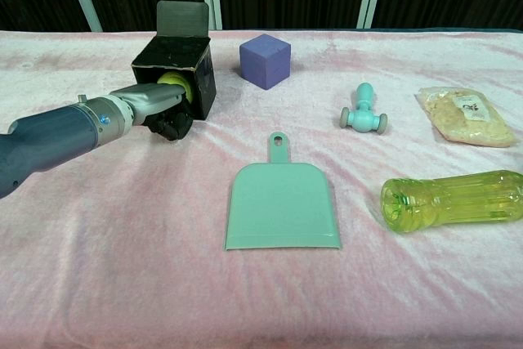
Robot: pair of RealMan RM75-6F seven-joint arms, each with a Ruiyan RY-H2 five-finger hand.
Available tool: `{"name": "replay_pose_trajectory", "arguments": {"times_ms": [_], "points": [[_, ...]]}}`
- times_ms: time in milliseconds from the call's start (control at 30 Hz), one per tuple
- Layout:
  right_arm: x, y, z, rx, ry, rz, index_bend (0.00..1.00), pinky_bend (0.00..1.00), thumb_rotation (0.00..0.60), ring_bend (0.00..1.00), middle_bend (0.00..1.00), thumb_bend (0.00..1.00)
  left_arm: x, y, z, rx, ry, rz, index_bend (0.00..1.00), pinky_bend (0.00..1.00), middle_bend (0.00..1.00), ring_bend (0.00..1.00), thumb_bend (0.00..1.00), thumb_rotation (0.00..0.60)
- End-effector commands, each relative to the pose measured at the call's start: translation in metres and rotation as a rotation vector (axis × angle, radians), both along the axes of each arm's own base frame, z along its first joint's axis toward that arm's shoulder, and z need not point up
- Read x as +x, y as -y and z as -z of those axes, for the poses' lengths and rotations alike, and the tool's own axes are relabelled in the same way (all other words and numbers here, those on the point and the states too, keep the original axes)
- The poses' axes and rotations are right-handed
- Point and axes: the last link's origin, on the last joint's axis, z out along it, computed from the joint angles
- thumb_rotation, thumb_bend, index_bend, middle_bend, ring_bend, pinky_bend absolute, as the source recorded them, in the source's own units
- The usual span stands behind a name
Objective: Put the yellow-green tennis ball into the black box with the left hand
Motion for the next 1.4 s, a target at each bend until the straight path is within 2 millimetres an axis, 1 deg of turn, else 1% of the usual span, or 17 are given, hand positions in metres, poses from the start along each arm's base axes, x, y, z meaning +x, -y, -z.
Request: {"name": "replay_pose_trajectory", "arguments": {"times_ms": [33, 533, 567, 733, 867, 967, 1000, 1067, 1133, 1200, 1233, 1300, 1333, 1400], "points": [[0.0, 0.0, 0.0, -0.001, 0.0, 0.0, 0.07, 0.25, 0.6, 0.15, 0.04, 0.22, 0.005, -0.006, 0.002, -0.005, 0.001, -0.007, 0.82, 1.0, 0.9, 0.92, 0.8, 0.6], [0.0, 0.0, -0.001, -0.006, 0.002, 0.001, 0.07, 0.25, 0.6, 0.15, 0.04, 0.22, 0.001, -0.007, -0.001, -0.014, -0.016, -0.007, 0.82, 1.0, 0.9, 0.92, 0.8, 0.6], [0.0, 0.0, -0.001, -0.009, 0.0, -0.001, 0.07, 0.25, 0.6, 0.15, 0.04, 0.22, -0.004, -0.001, -0.001, -0.033, -0.037, 0.001, 0.82, 1.0, 0.9, 0.92, 0.8, 0.6], [0.0, 0.0, -0.003, -0.011, 0.002, 0.001, 0.07, 0.25, 0.6, 0.15, 0.04, 0.22, -0.008, 0.016, -0.011, -0.032, -0.045, 0.024, 0.82, 1.0, 0.9, 0.92, 0.8, 0.6], [0.0, -0.001, -0.004, -0.017, 0.008, 0.001, 0.07, 0.25, 0.6, 0.15, 0.04, 0.22, -0.012, 0.046, -0.035, 0.002, 0.003, 0.034, 0.82, 1.0, 0.9, 0.92, 0.8, 0.6], [0.001, -0.001, -0.003, -0.014, 0.006, 0.0, 0.07, 0.25, 0.6, 0.15, 0.04, 0.22, -0.016, 0.078, -0.061, 0.018, -0.003, 0.055, 0.82, 1.0, 0.89, 0.9, 0.79, 0.6], [0.001, -0.001, -0.003, -0.013, 0.005, -0.001, 0.07, 0.25, 0.6, 0.15, 0.04, 0.22, -0.018, 0.086, -0.069, 0.015, -0.007, 0.056, 0.8, 1.0, 0.86, 0.87, 0.77, 0.6], [0.001, -0.001, -0.003, -0.012, 0.004, -0.003, 0.07, 0.25, 0.6, 0.15, 0.04, 0.22, -0.019, 0.099, -0.081, 0.009, -0.016, 0.056, 0.73, 0.94, 0.77, 0.76, 0.71, 0.6], [0.001, -0.001, -0.002, -0.012, 0.003, -0.005, 0.07, 0.25, 0.6, 0.15, 0.04, 0.22, -0.02, 0.108, -0.09, 0.002, -0.03, 0.058, 0.62, 0.83, 0.63, 0.62, 0.62, 0.6], [0.002, -0.001, -0.002, -0.012, 0.0, -0.007, 0.07, 0.25, 0.6, 0.15, 0.04, 0.22, -0.023, 0.119, -0.104, 0.006, -0.047, 0.057, 0.46, 0.63, 0.43, 0.4, 0.48, 0.6], [0.002, -0.001, -0.002, -0.012, 0.0, -0.007, 0.07, 0.25, 0.6, 0.15, 0.04, 0.21, -0.023, 0.124, -0.109, 0.012, -0.053, 0.057, 0.39, 0.54, 0.35, 0.31, 0.42, 0.6], [0.001, -0.001, -0.003, -0.012, -0.001, -0.006, 0.07, 0.25, 0.6, 0.15, 0.04, 0.21, -0.025, 0.136, -0.127, 0.042, -0.071, 0.064, 0.29, 0.42, 0.25, 0.19, 0.34, 0.6], [0.001, -0.001, -0.003, -0.012, -0.002, -0.006, 0.07, 0.25, 0.6, 0.15, 0.04, 0.21, -0.026, 0.14, -0.134, 0.061, -0.073, 0.066, 0.27, 0.38, 0.22, 0.15, 0.31, 0.6], [0.001, -0.001, -0.003, -0.012, -0.007, -0.005, 0.07, 0.25, 0.6, 0.15, 0.04, 0.21, -0.027, 0.156, -0.154, 0.116, -0.06, 0.074, 0.22, 0.29, 0.17, 0.09, 0.25, 0.6]]}}
